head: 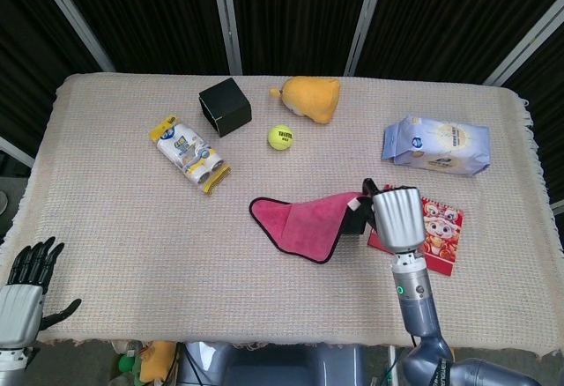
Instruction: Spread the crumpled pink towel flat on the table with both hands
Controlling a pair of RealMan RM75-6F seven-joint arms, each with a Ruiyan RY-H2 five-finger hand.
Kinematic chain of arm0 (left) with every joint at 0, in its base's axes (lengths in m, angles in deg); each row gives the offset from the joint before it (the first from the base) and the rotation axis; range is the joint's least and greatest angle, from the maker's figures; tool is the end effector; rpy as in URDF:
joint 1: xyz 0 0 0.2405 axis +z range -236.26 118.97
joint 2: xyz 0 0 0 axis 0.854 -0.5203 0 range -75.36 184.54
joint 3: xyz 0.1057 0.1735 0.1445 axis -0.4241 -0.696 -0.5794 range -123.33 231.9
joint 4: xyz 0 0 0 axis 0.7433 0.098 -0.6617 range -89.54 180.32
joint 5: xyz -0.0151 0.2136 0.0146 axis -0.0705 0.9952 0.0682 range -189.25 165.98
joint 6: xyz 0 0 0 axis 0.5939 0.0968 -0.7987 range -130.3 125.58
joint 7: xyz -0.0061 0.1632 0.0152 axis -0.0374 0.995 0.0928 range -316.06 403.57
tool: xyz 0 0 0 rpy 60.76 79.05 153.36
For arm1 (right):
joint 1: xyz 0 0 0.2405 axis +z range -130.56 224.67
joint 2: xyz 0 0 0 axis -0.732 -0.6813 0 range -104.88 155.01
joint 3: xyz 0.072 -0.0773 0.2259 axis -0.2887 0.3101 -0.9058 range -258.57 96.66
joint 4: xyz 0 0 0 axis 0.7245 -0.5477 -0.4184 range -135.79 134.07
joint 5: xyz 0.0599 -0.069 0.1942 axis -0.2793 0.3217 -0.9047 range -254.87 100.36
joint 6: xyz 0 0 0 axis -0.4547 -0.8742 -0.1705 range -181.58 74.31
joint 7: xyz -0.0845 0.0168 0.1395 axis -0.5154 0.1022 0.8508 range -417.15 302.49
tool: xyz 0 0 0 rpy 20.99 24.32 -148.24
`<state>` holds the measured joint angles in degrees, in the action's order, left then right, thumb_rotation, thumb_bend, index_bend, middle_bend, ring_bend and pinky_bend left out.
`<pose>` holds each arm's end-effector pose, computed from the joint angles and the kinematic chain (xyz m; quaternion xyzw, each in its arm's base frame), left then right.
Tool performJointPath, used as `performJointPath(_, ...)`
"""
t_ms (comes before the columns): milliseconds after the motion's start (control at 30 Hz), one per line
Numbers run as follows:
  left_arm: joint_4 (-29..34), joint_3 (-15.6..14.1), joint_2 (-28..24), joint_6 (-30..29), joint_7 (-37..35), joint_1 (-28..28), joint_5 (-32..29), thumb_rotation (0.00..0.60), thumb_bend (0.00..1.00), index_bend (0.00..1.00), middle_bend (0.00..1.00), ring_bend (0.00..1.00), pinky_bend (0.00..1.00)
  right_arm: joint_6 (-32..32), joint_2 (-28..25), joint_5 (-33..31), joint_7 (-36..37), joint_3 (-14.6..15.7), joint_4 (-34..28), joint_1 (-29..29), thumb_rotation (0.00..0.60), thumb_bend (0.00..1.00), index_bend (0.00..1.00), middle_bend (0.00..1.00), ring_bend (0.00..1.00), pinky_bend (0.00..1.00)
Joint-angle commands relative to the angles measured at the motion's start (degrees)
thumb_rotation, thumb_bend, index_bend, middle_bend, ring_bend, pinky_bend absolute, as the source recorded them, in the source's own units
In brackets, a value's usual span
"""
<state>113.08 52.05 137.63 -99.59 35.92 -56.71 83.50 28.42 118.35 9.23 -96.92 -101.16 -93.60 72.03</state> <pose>-0.3355 0.1434 0.0882 -0.5939 -0.3650 -0.4350 0.5699 -0.1169 -0.3127 0.0597 0.5985 -0.1975 0.4925 0.6002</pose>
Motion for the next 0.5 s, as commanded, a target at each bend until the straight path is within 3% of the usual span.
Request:
performJointPath(33, 2.3, 0.3, -0.6, 1.2, 0.6, -0.9, 0.0, 0.600, 0.00, 0.00, 0.00, 0.00, 0.00, -2.1, -1.2, -3.9, -4.7, -2.7, -4.7, 2.2, 0.600, 0.55, 0.70, 1.00, 1.00, 0.97)
performJointPath(300, 16.6, 3.7, -3.0, 8.9, 2.8, -6.5, -2.6, 0.600, 0.02, 0.05, 0.00, 0.00, 0.00, -3.4, -0.7, -9.0, -14.7, -5.8, -11.4, 6.7, 0.600, 0.56, 0.71, 1.00, 1.00, 0.97)
performJointPath(500, 24.4, 7.7, -1.6, 14.2, 9.4, -12.5, -3.0, 0.600, 0.05, 0.10, 0.00, 0.00, 0.00, -2.9, 1.0, -12.0, -21.5, -7.2, -13.8, 10.3, 0.600, 0.56, 0.72, 1.00, 1.00, 0.97)
